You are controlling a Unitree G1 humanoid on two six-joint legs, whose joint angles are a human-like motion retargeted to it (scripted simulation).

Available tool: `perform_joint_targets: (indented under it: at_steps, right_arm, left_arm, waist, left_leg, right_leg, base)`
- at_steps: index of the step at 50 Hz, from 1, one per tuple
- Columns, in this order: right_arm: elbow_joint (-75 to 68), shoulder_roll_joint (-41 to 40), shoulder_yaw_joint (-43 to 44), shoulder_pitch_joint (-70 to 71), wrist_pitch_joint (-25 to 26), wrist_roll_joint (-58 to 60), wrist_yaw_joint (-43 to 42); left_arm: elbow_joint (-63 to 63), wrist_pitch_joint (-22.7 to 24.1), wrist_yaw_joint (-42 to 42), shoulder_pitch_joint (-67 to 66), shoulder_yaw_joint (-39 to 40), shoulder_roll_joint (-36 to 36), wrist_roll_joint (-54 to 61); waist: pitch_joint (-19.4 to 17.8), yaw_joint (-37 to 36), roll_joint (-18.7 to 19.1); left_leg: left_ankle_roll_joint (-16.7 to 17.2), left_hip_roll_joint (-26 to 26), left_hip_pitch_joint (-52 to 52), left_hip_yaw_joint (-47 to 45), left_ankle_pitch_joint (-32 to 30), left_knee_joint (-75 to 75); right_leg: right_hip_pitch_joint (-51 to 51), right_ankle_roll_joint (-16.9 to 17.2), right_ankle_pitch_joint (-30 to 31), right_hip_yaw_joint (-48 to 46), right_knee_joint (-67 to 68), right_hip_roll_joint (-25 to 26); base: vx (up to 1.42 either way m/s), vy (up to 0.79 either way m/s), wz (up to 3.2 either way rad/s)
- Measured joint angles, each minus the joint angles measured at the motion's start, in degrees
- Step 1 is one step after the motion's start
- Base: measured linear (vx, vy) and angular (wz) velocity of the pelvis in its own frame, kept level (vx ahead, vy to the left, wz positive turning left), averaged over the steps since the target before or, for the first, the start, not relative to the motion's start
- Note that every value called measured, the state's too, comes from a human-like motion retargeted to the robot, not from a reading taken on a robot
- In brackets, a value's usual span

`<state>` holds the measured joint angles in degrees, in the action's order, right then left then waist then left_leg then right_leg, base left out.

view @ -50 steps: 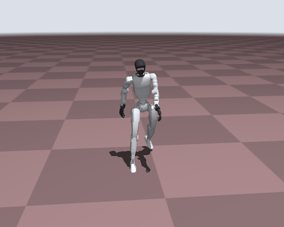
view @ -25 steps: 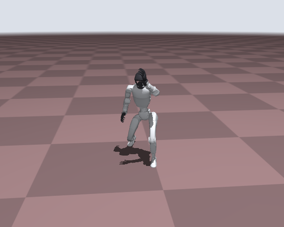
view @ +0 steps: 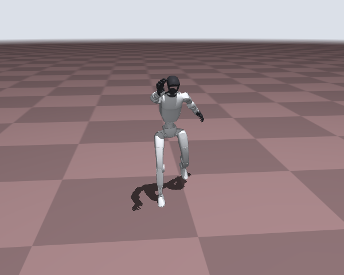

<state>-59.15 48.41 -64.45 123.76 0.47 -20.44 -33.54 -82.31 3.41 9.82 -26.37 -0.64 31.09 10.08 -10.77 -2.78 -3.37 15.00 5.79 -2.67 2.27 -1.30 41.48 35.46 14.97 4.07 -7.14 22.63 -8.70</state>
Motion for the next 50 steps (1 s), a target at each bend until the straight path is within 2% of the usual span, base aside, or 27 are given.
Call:
perform_joint_targets:
  at_steps: [2,5,7,8,10,11,12,13,15,17,18,20,26,28,33,35,38,40,43,45,48,50]
  right_arm:
    - [-3.18,2.75,-2.87,8.06,0.08,6.14,1.92]
    - [2.88,7.47,0.18,11.44,-0.26,9.33,-3.38]
    - [14.57,10.1,7.35,5.17,0.27,6.85,-7.91]
    - [20.75,11.84,11.79,-0.53,-1.04,5.87,-10.11]
    - [31.33,14.61,21.62,-16.78,-3.34,4.41,-13.47]
    - [34.07,13.74,26.66,-27.03,-4.58,2.36,-11.95]
    - [35.26,12.59,31.3,-36.86,-4.22,2.2,-9.8]
    - [33.34,10.87,35.17,-45.82,-0.66,5.83,-6.38]
    - [29.84,4.01,42.81,-61.8,-1.09,4.5,-5.45]
    - [24.01,-2.09,44.92,-68.85,-0.41,6.8,-13.61]
    - [23.4,-5.34,46.68,-72.25,-3.59,0.82,-13.56]
    - [21.03,-7.9,49.37,-76.81,-4.6,-1.07,-13.0]
    - [16.47,-5.54,53.41,-84.0,-3.66,1.4,-7.94]
    - [15.23,-5.46,55.7,-87.13,-3.92,1.77,-8.49]
    - [15.2,-7.72,60.2,-94.28,-4.47,-1.61,-2.99]
    - [15.47,-8.49,60.17,-97.05,-4.14,-3.01,-0.07]
    - [16.38,-9.74,57.79,-100.29,-3.19,-4.93,3.44]
    - [17.36,-10.29,56.32,-104.23,-2.88,-5.97,4.8]
    - [16.29,-11.27,52.61,-108.59,-1.79,-1.8,5.68]
    - [12.65,-13.22,48.47,-109.77,-0.46,2.36,6.05]
    - [7.8,-19.41,45.5,-114.57,1.97,8.48,6.82]
    - [7.76,-23.09,46.18,-122.17,2.63,10.59,7.27]
  left_arm:
    - [0.96,1.07,-0.52,-2.4,1.55,1.22,5.29]
    - [2.1,-0.19,-0.34,0.88,0.79,-1.41,9.07]
    - [10.54,-3.21,0.76,4.57,-6.07,-5.16,11.99]
    - [13.6,-3.67,0.78,7.3,-9.24,-6.97,11.42]
    - [18.5,-4.02,0.4,13.19,-13.38,-10.31,8.73]
    - [20.27,-4.01,0.42,15.33,-13.98,-11.93,8.04]
    - [21.9,-3.95,0.48,17.04,-14.38,-13.43,7.35]
    - [23.26,-3.81,0.63,17.88,-14.37,-14.7,6.63]
    - [25.68,-2.27,1.24,17.18,-15.12,-16.33,5.27]
    - [26.57,-0.28,4.44,16.13,-16.42,-17.71,4.18]
    - [26.8,0.11,4.34,15.1,-17.0,-18.16,3.7]
    - [26.57,0.31,2.93,12.6,-17.26,-18.46,2.64]
    - [22.16,0.98,-0.26,6.55,-14.77,-16.9,4.8]
    - [21.32,0.85,-1.08,4.2,-13.91,-15.44,2.77]
    - [19.71,-0.32,-3.35,2.7,-11.47,-13.97,1.25]
    - [17.73,-1.21,-2.72,4.03,-11.47,-15.14,2.81]
    - [13.31,-3.65,0.01,9.81,-13.41,-17.03,4.39]
    - [9.63,-5.04,2.5,15.04,-16.43,-17.87,4.06]
    - [2.54,-5.4,11.52,27.91,-15.9,-21.66,0.74]
    - [1.58,-5.06,16.04,37.06,-15.23,-23.6,1.51]
    - [4.61,-4.26,14.66,50.84,-11.72,-23.3,3.98]
    - [8.15,-3.49,12.01,58.93,-10.81,-21.7,5.89]
  waist:
    - [-3.68,0.07,4.2]
    - [-10.83,5.04,8.58]
    - [-13.4,6.97,12.72]
    - [-14.61,7.1,13.94]
    - [-16.96,5.26,15.4]
    - [-17.28,4.08,15.57]
    - [-17.33,2.99,15.61]
    - [-16.82,2.09,15.35]
    - [-15.94,2.19,14.46]
    - [-14.01,0.32,15.75]
    - [-13.61,0.28,16.39]
    - [-13.22,0.38,17.34]
    - [-15.18,2.18,18.94]
    - [-16.62,2.54,17.98]
    - [-16.41,0.97,18.15]
    - [-16.16,1.91,18.8]
    - [-18.03,3.46,19.7]
    - [-19.02,5.83,19.6]
    - [-19.02,8.28,19.7]
    - [-19.02,9.81,19.06]
    - [-18.58,14.45,16.77]
    - [-15.71,17.48,15.18]
  left_leg:
    - [-0.36,9.08,7.81,0.17,9.54,-4.04]
    - [-4.39,18.6,15.14,-4.49,28.84,-11.36]
    - [-5.66,23.47,14.35,-8.81,33.87,-15.64]
    - [-5.34,23.97,13.9,-8.62,34.63,-17.31]
    - [-3.84,23.83,11.32,-5.94,34.64,-16.22]
    - [-3.63,23.18,9.08,-4.72,33.82,-14.45]
    - [-3.62,22.38,7.28,-3.71,32.8,-13.53]
    - [-4.05,21.28,6.32,-3.11,31.39,-14.33]
    - [-5.86,18.7,6.98,-1.56,29.43,-18.59]
    - [-4.67,18.1,9.09,-2.16,25.29,-26.34]
    - [-4.58,17.76,9.76,-1.86,24.34,-28.45]
    - [-4.48,16.93,10.53,-0.74,23.19,-31.16]
    - [-4.15,14.51,12.12,3.34,22.88,-34.02]
    - [-4.02,13.21,13.98,3.68,23.14,-33.87]
    - [-3.22,13.76,14.98,-0.1,23.2,-34.8]
    - [-4.38,12.72,14.1,-0.39,25.02,-32.45]
    - [-5.26,14.01,7.58,-1.04,31.2,-16.07]
    - [-5.37,15.49,1.51,-0.44,36.28,-0.56]
    - [-7.4,17.87,-0.72,-1.34,43.11,9.86]
    - [-7.95,19.25,2.24,-3.33,45.85,10.14]
    - [-7.12,20.44,10.67,-8.46,40.17,1.96]
    - [-6.89,19.34,16.81,-11.22,29.86,-8.82]
  right_leg:
    - [8.01,-1.87,-6.15,-5.61,20.12,1.66]
    - [12.76,-1.81,-11.17,-12.38,36.8,-3.89]
    - [14.57,-2.98,-8.03,-15.01,35.48,-4.4]
    - [14.78,-3.65,-7.27,-15.67,34.98,-5.43]
    - [13.89,-5.4,-5.4,-16.16,31.43,-5.56]
    - [13.22,-5.98,-3.99,-16.08,28.44,-5.29]
    - [12.44,-6.27,-2.5,-16.03,25.36,-5.21]
    - [11.45,-5.96,-0.86,-16.04,22.11,-5.49]
    - [8.66,-4.28,0.2,-16.99,18.57,-8.37]
    - [5.94,-3.24,4.98,-17.16,9.44,-6.28]
    - [4.61,-2.96,6.18,-17.51,6.85,-6.28]
    - [2.51,-2.62,7.89,-18.12,3.45,-7.04]
    - [-3.23,-1.82,10.46,-20.1,-1.94,-10.58]
    - [-3.96,-0.32,8.7,-20.15,1.22,-12.66]
    - [-1.63,0.03,7.11,-18.17,1.13,-9.31]
    - [-0.77,0.03,4.84,-17.7,4.42,-10.93]
    - [2.8,-7.02,-3.74,-17.45,20.61,-12.95]
    - [5.74,-9.29,-10.35,-13.82,31.91,-14.41]
    - [11.94,-10.57,-15.02,-10.12,43.97,-15.92]
    - [14.29,-9.57,-16.9,-8.87,49.24,-15.51]
    - [9.98,-6.79,-17.74,-9.98,47.59,-12.79]
    - [4.17,-4.77,-15.3,-12.04,40.27,-10.51]
  base:
    - [-0.13,-0.1,0.82]
    - [-0.32,0.03,1.78]
    - [-0.49,0.13,1.44]
    - [-0.45,0.12,1.0]
    - [-0.39,0.1,0.51]
    - [-0.35,0.1,0.23]
    - [-0.3,0.12,0.31]
    - [-0.24,0.14,0.62]
    - [-0.15,0.17,0.87]
    - [-0.15,0.16,0.24]
    - [-0.13,0.17,0.35]
    - [-0.11,0.18,0.59]
    - [-0.08,0.16,0.59]
    - [0.0,0.04,0.09]
    - [-0.04,-0.01,-0.59]
    - [0.04,0.19,-0.45]
    - [0.03,-0.01,-0.44]
    - [0.07,-0.11,0.29]
    - [0.14,-0.12,-0.08]
    - [0.27,-0.15,-0.77]
    - [0.4,-0.21,-0.75]
    - [0.48,-0.26,-0.33]
